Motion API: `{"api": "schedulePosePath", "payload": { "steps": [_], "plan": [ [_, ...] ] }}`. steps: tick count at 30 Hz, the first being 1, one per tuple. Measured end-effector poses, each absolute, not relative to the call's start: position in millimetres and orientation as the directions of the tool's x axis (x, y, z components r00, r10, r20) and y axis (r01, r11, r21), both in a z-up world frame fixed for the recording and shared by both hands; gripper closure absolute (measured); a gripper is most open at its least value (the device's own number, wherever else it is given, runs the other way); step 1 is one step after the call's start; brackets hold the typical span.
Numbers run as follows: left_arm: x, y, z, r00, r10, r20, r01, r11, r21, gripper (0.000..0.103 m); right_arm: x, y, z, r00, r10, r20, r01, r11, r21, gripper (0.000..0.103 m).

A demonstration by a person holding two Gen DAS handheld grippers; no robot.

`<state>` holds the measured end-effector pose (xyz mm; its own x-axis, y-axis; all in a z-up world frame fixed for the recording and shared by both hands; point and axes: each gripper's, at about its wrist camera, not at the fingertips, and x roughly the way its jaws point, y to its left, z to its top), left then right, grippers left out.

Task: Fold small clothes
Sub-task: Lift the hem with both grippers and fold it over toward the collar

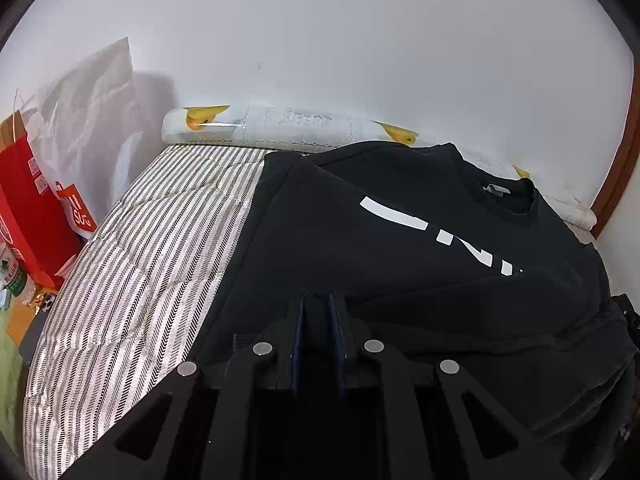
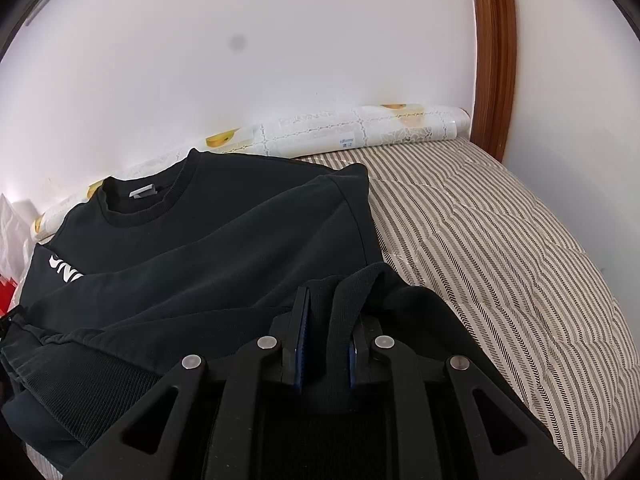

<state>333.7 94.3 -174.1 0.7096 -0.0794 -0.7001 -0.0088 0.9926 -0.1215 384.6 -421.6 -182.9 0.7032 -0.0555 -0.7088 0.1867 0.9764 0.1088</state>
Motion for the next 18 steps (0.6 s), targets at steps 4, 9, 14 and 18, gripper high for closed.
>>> {"api": "schedulePosePath", "payload": {
  "steps": [4, 9, 14, 18],
  "plan": [
    [333.9, 96.1, -173.7, 0.711, -0.087, -0.698, -0.008, 0.991, -0.131, 0.09, 384.3, -421.1, -183.7, 0.701, -0.058, -0.71, 0.188, 0.976, 0.106, 0.086],
    [332.8, 98.4, -172.7, 0.715, -0.095, -0.692, -0.003, 0.99, -0.139, 0.089, 382.2, -422.4, -183.8, 0.702, -0.051, -0.71, 0.186, 0.976, 0.114, 0.083],
    [330.3, 100.6, -172.4, 0.723, -0.102, -0.683, -0.004, 0.988, -0.152, 0.088, 381.6, -419.6, -181.8, 0.701, -0.073, -0.71, 0.188, 0.978, 0.085, 0.081],
    [327.3, 101.3, -171.3, 0.732, -0.089, -0.675, -0.016, 0.989, -0.149, 0.084, 378.1, -420.0, -180.2, 0.708, -0.078, -0.702, 0.19, 0.978, 0.083, 0.08]
  ]
}}
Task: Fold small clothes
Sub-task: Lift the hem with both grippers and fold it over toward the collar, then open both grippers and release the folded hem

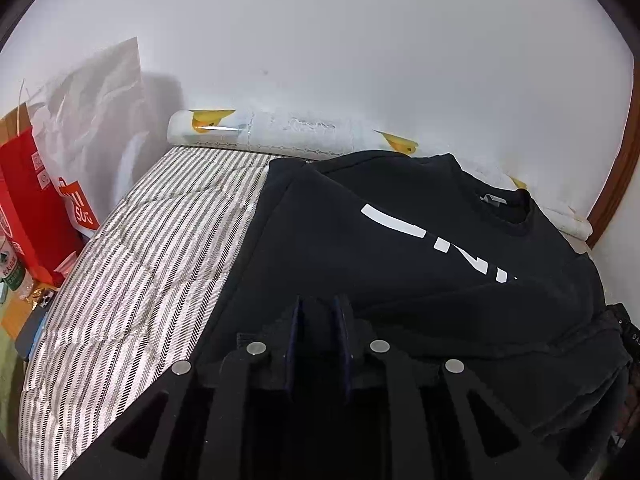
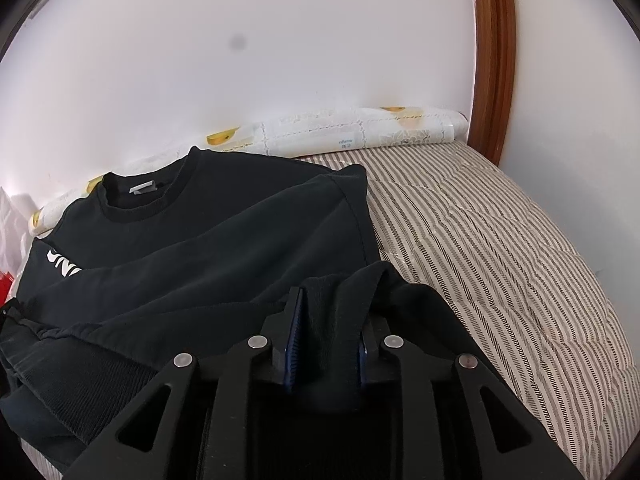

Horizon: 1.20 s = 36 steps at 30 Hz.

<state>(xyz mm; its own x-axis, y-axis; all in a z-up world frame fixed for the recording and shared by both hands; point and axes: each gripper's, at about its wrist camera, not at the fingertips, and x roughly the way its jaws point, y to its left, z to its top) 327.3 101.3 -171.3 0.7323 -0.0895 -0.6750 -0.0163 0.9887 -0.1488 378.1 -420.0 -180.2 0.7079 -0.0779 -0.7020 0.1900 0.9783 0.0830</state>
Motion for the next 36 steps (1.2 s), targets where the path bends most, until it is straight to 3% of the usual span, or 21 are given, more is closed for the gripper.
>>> {"api": "schedulePosePath", "payload": {
  "steps": [1, 3, 4, 5, 6, 9, 15, 22, 27, 36],
  "plan": [
    [326, 102, -171, 0.735, -0.087, -0.672, -0.021, 0.988, -0.152, 0.081, 376, -421, -179, 0.714, -0.083, -0.695, 0.195, 0.977, 0.083, 0.079],
    [324, 106, -170, 0.745, -0.071, -0.664, -0.047, 0.986, -0.158, 0.063, 368, -421, -175, 0.737, -0.095, -0.669, 0.198, 0.977, 0.08, 0.072],
    [323, 109, -169, 0.749, -0.057, -0.66, -0.067, 0.985, -0.162, 0.045, 364, -421, -173, 0.748, -0.095, -0.656, 0.192, 0.978, 0.078, 0.07],
    [322, 113, -168, 0.756, -0.077, -0.65, -0.063, 0.98, -0.19, 0.04, 360, -421, -170, 0.759, -0.099, -0.644, 0.187, 0.98, 0.069, 0.061],
    [320, 116, -168, 0.76, -0.098, -0.643, -0.052, 0.976, -0.21, 0.04, 355, -420, -167, 0.768, -0.115, -0.631, 0.189, 0.981, 0.052, 0.05],
    [317, 117, -167, 0.766, -0.089, -0.636, -0.06, 0.976, -0.209, 0.039, 347, -418, -158, 0.789, -0.115, -0.604, 0.169, 0.985, 0.034, 0.036],
    [297, 116, -159, 0.802, -0.042, -0.595, -0.075, 0.982, -0.171, 0.039, 326, -418, -144, 0.823, -0.02, -0.568, 0.101, 0.989, 0.112, 0.036],
    [241, 128, -156, 0.805, -0.072, -0.588, -0.055, 0.979, -0.195, 0.039, 283, -415, -144, 0.833, 0.035, -0.553, 0.049, 0.989, 0.137, 0.036],
    [198, 136, -162, 0.766, -0.086, -0.637, -0.041, 0.982, -0.183, 0.039, 249, -426, -151, 0.785, 0.075, -0.615, 0.041, 0.984, 0.172, 0.036],
    [174, 151, -185, 0.663, -0.217, -0.716, -0.077, 0.932, -0.354, 0.039, 218, -480, -178, 0.692, 0.073, -0.718, 0.13, 0.966, 0.224, 0.036]
  ]
}}
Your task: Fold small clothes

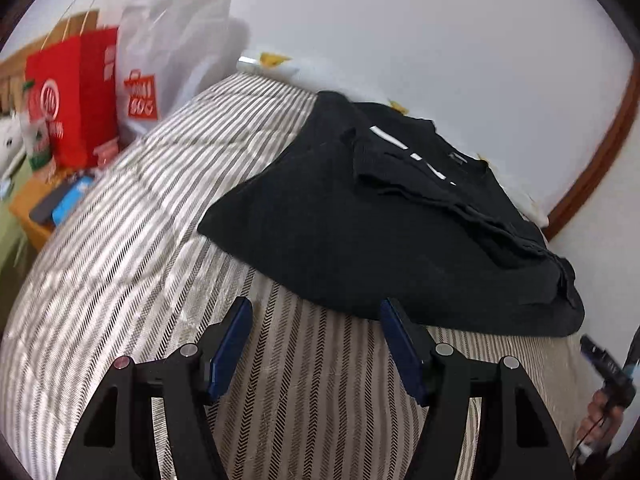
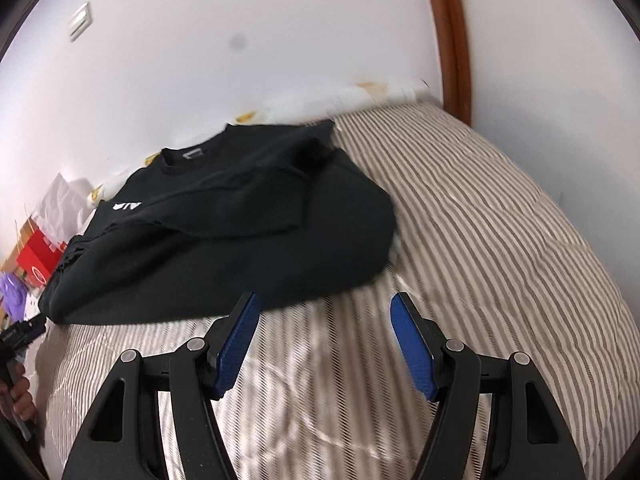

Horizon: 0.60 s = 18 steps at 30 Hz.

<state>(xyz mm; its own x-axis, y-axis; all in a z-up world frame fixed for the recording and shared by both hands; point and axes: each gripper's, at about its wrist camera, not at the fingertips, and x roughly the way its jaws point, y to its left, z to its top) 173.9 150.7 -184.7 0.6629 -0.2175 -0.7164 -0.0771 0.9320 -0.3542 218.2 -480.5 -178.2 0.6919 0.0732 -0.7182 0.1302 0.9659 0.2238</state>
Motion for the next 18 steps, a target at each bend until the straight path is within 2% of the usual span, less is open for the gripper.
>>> {"api": "schedulePosePath", "payload": {
  "steps": [5, 13, 15, 18],
  "plan": [
    [193, 161, -187, 0.655, -0.285, -0.7, -0.115, 0.878, -0.464, 0.039, 219, -499, -179, 0.679, 0.082, -0.73, 0.162, 0.953, 0.257, 0.036],
    [221, 165, -190, 0.655, -0.323, -0.684, -0.142, 0.836, -0.53, 0.041, 250, -505, -183, 0.662, 0.146, -0.735, 0.183, 0.919, 0.348, 0.036],
    [224, 161, -190, 0.656, -0.3, -0.693, -0.145, 0.851, -0.505, 0.043, 262, -505, -187, 0.652, 0.185, -0.735, 0.187, 0.901, 0.392, 0.036],
    [227, 153, -190, 0.65, -0.258, -0.715, -0.139, 0.884, -0.446, 0.058, 277, -500, -192, 0.636, 0.187, -0.748, 0.204, 0.895, 0.397, 0.036]
  ]
}}
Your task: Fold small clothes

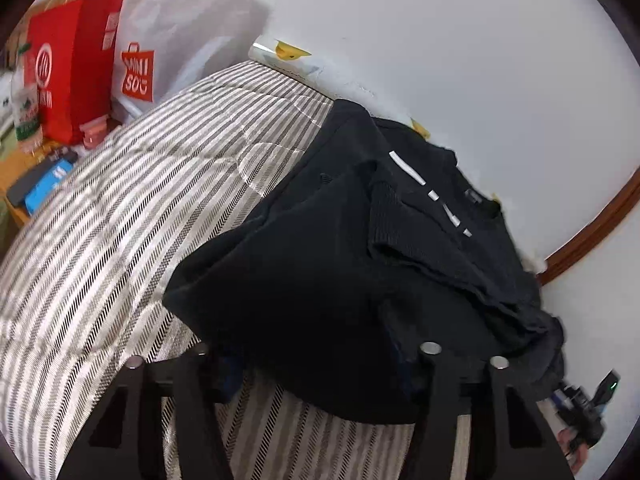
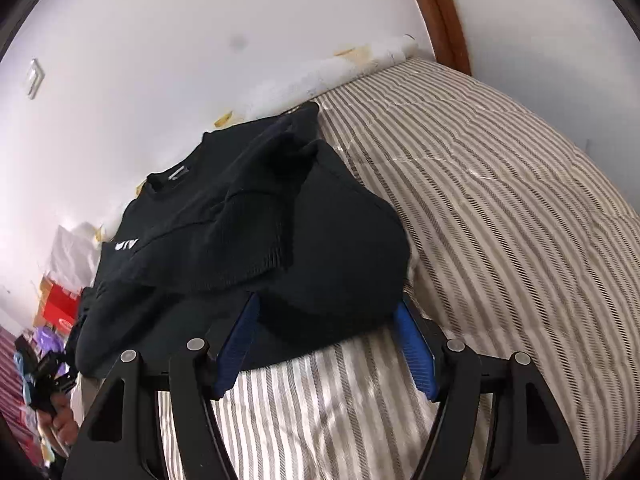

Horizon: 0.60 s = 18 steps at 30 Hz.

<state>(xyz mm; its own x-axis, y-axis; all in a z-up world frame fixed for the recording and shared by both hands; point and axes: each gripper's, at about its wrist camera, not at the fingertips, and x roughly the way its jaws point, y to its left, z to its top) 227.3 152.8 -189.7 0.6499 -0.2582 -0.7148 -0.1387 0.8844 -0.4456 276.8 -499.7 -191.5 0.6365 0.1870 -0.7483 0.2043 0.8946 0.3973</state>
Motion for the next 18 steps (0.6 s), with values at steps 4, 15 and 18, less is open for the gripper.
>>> {"api": "schedulePosePath", "payload": {
  "steps": [4, 15, 18],
  "plan": [
    [228, 159, -192, 0.636, -0.296, -0.713, -0.136, 0.866, -0.481, 0.088, 283, -490, -188, 0.638, 0.147, -0.756, 0.196, 0.918, 0.344, 0.071],
    [171, 159, -170, 0.657, -0.278, -0.701, -0.091, 0.893, -0.44, 0.094, 228, -473, -147, 0.705, 0.101, -0.702, 0.129, 0.955, 0.267, 0.084],
    [140, 160, -166, 0.655, -0.282, -0.701, -0.072, 0.9, -0.429, 0.094, 206, -475, -145, 0.695, 0.119, -0.709, 0.119, 0.954, 0.276, 0.083]
  ]
}}
